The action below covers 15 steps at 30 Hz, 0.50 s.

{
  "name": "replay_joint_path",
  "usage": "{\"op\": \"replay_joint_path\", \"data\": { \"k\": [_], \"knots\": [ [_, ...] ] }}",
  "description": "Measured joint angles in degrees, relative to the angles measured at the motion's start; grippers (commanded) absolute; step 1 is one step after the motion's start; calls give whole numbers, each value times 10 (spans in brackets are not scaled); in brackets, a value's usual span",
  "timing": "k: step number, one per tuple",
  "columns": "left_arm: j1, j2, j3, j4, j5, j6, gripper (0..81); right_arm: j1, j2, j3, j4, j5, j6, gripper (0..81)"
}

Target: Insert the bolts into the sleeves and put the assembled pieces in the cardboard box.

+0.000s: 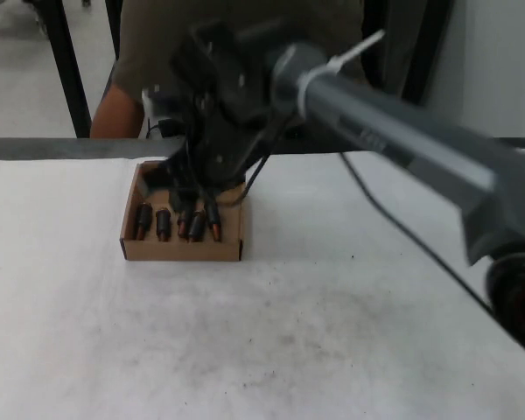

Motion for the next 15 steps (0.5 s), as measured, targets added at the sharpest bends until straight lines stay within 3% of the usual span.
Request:
{"op": "replay_joint_path", "data": {
  "k": [6,15],
  "knots": [
    [0,0,24,0,-49,39,132,12,-94,-9,109,31,-22,348],
    [0,1,117,-8,-51,5,132,94,-220,62,174,82,-44,348]
  ]
}}
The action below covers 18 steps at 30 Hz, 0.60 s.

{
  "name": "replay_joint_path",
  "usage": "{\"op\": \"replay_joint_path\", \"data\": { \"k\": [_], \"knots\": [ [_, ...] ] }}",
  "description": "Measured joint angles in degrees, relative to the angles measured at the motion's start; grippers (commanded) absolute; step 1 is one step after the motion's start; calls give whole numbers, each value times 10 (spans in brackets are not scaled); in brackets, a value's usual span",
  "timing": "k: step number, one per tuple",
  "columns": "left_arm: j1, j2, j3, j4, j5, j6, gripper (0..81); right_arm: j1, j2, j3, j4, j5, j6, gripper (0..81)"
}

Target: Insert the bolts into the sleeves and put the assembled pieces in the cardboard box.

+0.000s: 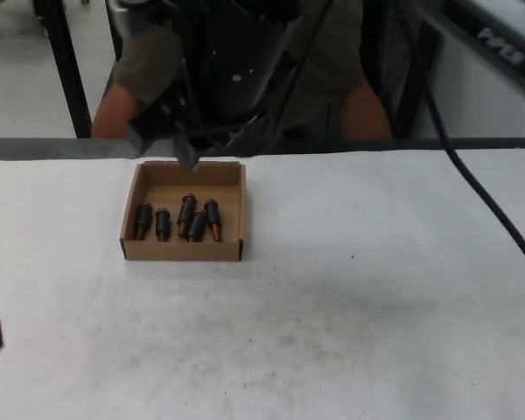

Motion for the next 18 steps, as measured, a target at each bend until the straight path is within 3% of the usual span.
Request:
{"op": "replay_joint_path", "data": {
  "k": [12,14,18],
  "knots": [
    [0,1,104,-89,41,-50,132,83,-199,295,-51,30,45,348],
    [0,1,123,-111,41,-69,132,111,-285,421,-94,30,72,348],
    [0,1,164,-158,41,-100,132,139,-391,565,-154,37,140,348]
  ]
}}
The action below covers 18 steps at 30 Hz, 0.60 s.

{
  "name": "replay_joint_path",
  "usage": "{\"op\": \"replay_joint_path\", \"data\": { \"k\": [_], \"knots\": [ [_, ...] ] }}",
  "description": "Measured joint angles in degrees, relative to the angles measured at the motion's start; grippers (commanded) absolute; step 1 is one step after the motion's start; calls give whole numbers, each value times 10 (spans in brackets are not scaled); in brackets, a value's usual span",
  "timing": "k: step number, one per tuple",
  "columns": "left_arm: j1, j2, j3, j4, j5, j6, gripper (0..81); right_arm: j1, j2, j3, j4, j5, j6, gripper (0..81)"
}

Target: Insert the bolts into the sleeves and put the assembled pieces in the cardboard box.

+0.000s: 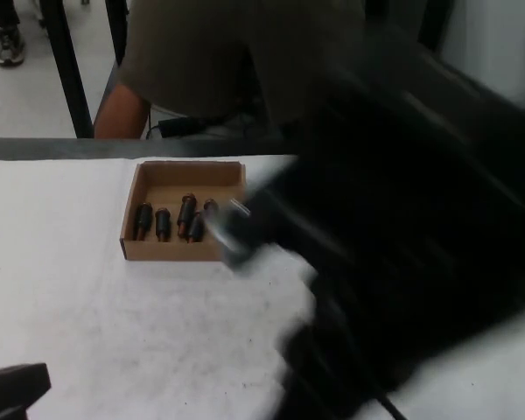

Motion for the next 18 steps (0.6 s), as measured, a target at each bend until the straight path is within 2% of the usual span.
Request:
{"op": "replay_joint_path", "data": {
  "k": [3,7,12,18],
  "knots": [
    [0,0,32,-26,3,-19,132,32,-150,197,-109,30,103,348],
    [0,0,69,-58,7,-35,132,44,-257,330,-199,75,146,348],
    [0,0,110,-89,14,-51,132,44,-353,465,-302,148,176,348],
    [0,0,120,-94,14,-65,132,44,-373,536,-328,169,262,348]
  ]
}}
